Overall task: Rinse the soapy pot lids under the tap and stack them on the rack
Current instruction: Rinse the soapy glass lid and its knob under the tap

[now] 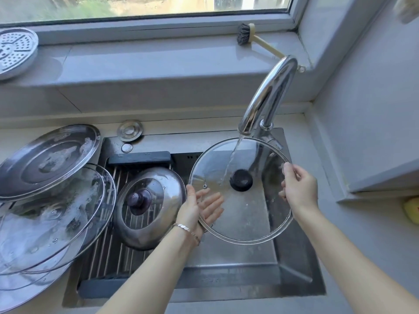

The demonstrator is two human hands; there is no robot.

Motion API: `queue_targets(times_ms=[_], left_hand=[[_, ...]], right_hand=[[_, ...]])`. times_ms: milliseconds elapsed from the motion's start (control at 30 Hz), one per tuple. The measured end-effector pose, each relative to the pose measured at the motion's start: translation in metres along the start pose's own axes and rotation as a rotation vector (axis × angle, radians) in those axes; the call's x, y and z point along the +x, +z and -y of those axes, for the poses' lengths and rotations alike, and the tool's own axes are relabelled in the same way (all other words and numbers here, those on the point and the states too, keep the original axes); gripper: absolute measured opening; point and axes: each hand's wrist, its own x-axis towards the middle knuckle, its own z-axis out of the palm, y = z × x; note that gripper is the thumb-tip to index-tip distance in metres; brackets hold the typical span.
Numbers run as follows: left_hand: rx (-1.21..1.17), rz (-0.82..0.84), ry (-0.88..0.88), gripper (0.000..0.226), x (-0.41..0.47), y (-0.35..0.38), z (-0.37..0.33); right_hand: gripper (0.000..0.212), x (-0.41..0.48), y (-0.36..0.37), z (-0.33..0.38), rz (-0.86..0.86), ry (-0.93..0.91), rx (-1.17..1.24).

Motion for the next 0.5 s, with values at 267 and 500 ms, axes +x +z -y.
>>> queue_targets(times_ms=[267, 500], left_hand=[[0.060, -0.045, -0.336, 0.039, 0.002, -0.007, 0.017], [0.113, -0.176, -0.354, 0.033, -0.029, -0.037, -0.014]], right_hand=[[0.007, -0.005, -0.012, 0.033, 0.136, -0.286, -0.167], [0.024, 0.006, 0.023, 0.016, 0.365, 0.067, -0.338]])
